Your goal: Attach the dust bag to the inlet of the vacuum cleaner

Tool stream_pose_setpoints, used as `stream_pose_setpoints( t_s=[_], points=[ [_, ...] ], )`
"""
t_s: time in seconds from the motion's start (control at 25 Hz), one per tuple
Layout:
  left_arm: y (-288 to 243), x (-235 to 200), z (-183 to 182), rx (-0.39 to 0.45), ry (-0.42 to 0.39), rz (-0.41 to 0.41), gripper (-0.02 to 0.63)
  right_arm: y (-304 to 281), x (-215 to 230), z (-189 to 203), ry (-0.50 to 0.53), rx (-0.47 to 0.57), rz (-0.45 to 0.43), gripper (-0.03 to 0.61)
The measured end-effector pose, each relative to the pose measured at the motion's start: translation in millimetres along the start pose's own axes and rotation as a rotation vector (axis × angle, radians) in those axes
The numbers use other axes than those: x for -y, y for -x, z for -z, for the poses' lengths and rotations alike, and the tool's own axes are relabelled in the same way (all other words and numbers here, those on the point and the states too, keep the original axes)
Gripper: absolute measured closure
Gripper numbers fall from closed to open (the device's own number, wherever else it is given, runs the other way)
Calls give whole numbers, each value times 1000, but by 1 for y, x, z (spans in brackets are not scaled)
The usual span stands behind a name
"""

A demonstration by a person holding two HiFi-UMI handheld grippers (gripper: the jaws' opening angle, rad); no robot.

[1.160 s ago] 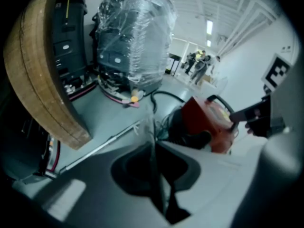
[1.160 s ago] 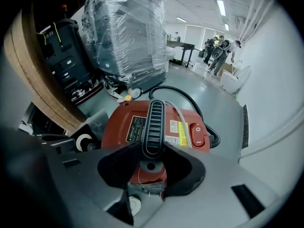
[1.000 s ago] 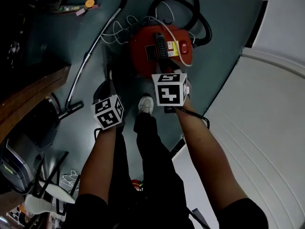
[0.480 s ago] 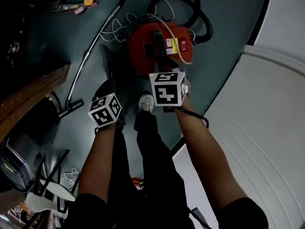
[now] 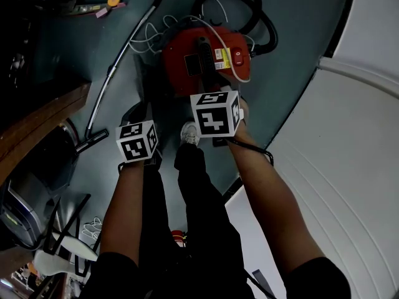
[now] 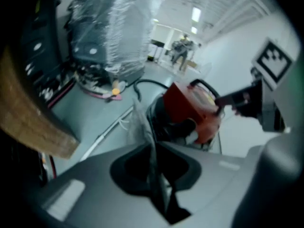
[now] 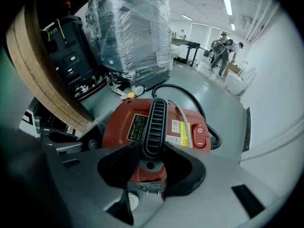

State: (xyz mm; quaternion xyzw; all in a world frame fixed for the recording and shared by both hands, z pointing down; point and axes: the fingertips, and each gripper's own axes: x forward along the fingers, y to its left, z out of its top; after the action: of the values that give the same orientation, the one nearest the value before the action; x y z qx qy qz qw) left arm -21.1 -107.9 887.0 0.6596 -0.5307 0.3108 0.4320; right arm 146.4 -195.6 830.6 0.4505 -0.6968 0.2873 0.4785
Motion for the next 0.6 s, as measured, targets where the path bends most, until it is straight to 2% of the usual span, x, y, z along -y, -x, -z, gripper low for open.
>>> stream_pose_setpoints(
  t_s=[0.08,0.12,0.16,0.2,0.32,0.36,0.4,0.52,0.6],
  points=[
    [-2,6,0,-25,-158,-6,578,0,1,0,1,2,3,436],
    [-3,7,0,-32,-172,3,578,0,1,0,2,1,5,436],
    [-3,7,0,-35,-131,21,578,0,0,1,4,-2,6,436],
    [-3,5,0,-33,-37,47,578,0,0,1,5,-5,6,436],
    [-6,3,-2,-12,353,151,574,0,0,1,7,-5,1,436],
    [-7,4,-3,-6,413,169,572,0,0,1,6,-2,1,436],
    [-8,6,-4,-5,399,169,574,0,0,1,6,0,2,436],
    [-11,17,-7,-25,182,137,574,0,-1,0,8,-3,4,436],
    [-12,23,-7,-37,87,125,574,0,0,1,9,-5,5,436]
  ],
)
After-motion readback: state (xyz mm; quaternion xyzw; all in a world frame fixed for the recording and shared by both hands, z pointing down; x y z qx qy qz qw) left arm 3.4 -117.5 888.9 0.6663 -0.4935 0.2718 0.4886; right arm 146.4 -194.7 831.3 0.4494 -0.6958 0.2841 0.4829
